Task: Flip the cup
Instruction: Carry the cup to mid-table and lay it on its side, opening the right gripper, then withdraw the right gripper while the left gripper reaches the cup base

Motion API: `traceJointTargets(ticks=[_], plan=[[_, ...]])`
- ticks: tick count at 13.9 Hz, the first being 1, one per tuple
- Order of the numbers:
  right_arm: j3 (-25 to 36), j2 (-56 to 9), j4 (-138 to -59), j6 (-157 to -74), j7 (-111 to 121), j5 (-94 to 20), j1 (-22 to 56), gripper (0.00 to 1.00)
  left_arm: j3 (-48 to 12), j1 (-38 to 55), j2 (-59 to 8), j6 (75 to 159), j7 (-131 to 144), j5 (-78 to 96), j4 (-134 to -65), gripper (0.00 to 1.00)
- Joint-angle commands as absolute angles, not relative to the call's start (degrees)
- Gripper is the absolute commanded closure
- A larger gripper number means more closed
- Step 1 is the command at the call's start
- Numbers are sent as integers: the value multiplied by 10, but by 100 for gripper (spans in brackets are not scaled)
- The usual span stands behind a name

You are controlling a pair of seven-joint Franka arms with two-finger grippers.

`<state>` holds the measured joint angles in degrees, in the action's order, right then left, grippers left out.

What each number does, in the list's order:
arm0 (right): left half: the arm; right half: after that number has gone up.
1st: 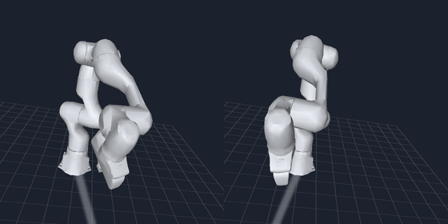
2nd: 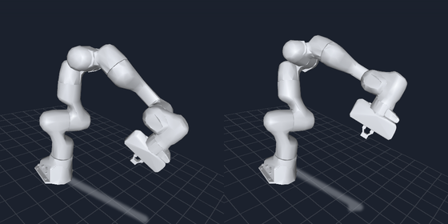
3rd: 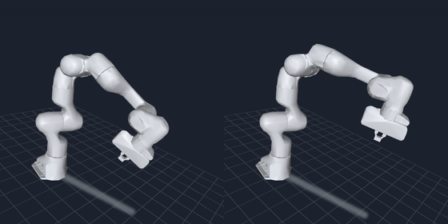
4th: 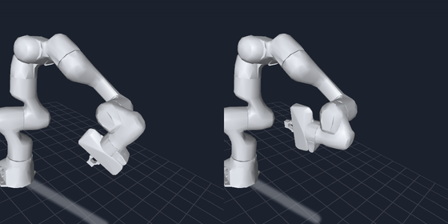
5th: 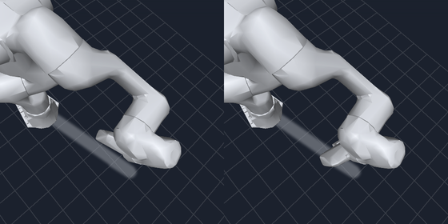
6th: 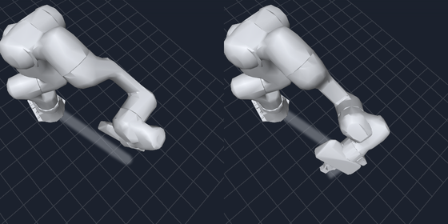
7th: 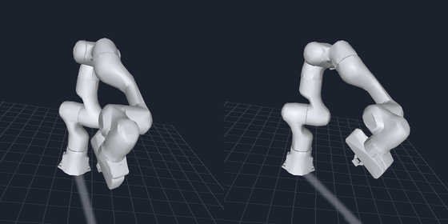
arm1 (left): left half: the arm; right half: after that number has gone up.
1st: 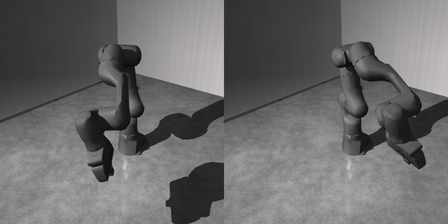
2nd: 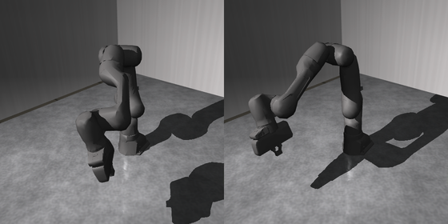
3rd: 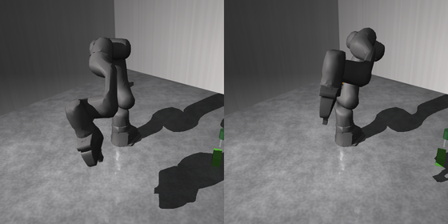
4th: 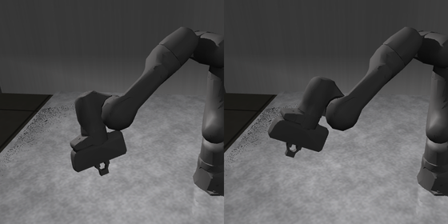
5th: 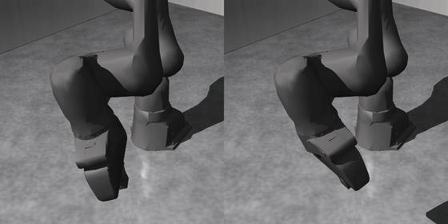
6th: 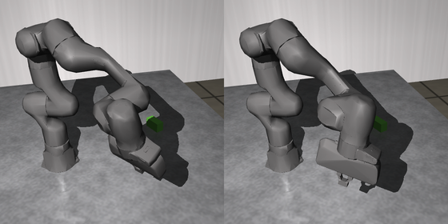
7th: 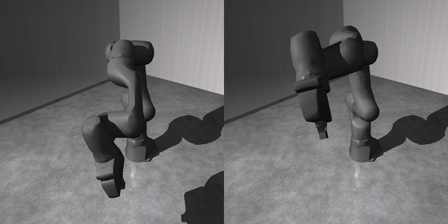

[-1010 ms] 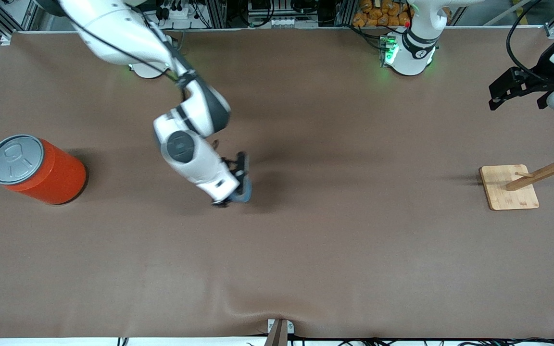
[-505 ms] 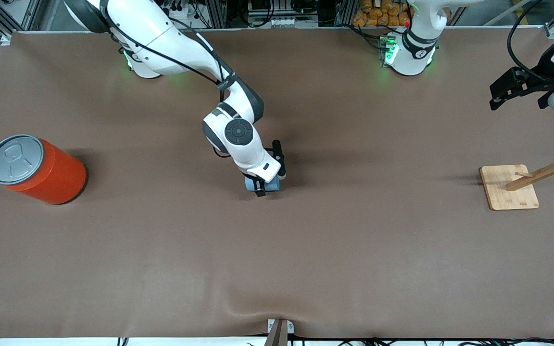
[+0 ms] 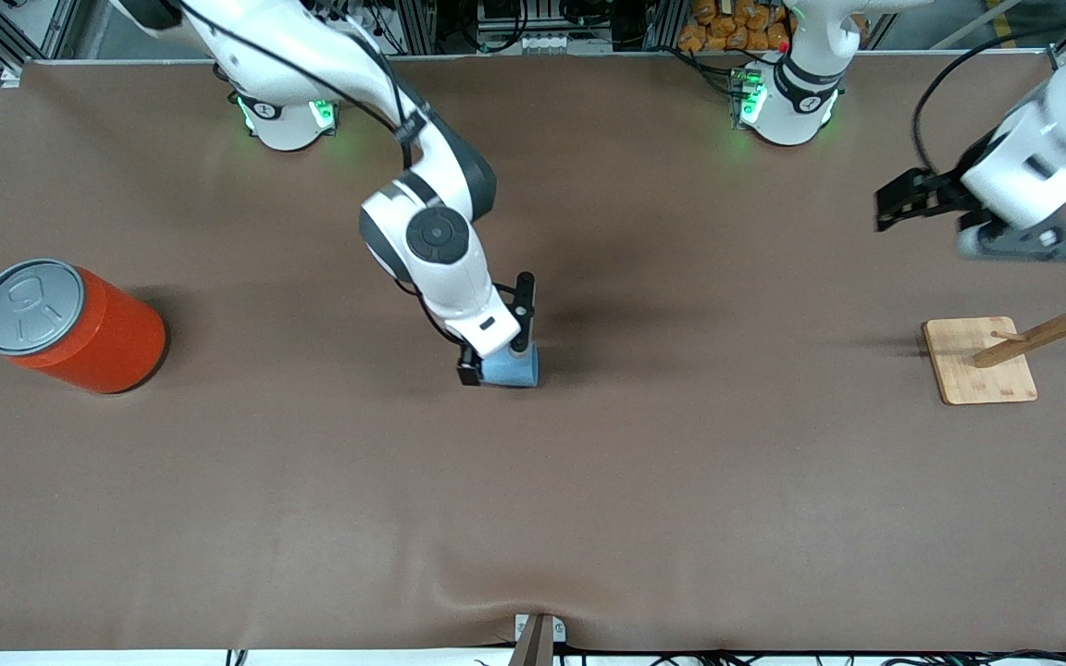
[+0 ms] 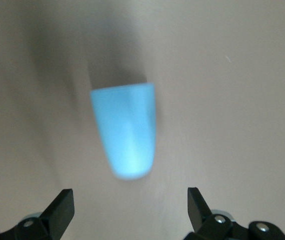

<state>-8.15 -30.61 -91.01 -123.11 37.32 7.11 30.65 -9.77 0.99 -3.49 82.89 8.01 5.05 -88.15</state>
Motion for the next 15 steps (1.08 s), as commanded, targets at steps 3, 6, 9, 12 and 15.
traceJointTargets(ticks=[3, 6, 9, 12, 15], plan=[[-84, -204, -930, -1129, 150, 79, 215, 0, -103, 13, -163, 891, 118, 231, -867, 0], [-85, -160, -931, -1090, 98, 79, 122, 0, -103, 62, -237, 999, 119, 319, -865, 0], [-86, -104, -932, -1025, 97, 69, 37, 0, -103, 115, -296, 1105, 124, 389, -865, 0], [-31, -40, -940, -949, 99, 12, -3, 0, -103, 155, -340, 1163, 106, 452, -865, 0], [19, -5, -934, -908, 103, -5, -8, 0, -104, 164, -386, 1177, 55, 514, -853, 0]])
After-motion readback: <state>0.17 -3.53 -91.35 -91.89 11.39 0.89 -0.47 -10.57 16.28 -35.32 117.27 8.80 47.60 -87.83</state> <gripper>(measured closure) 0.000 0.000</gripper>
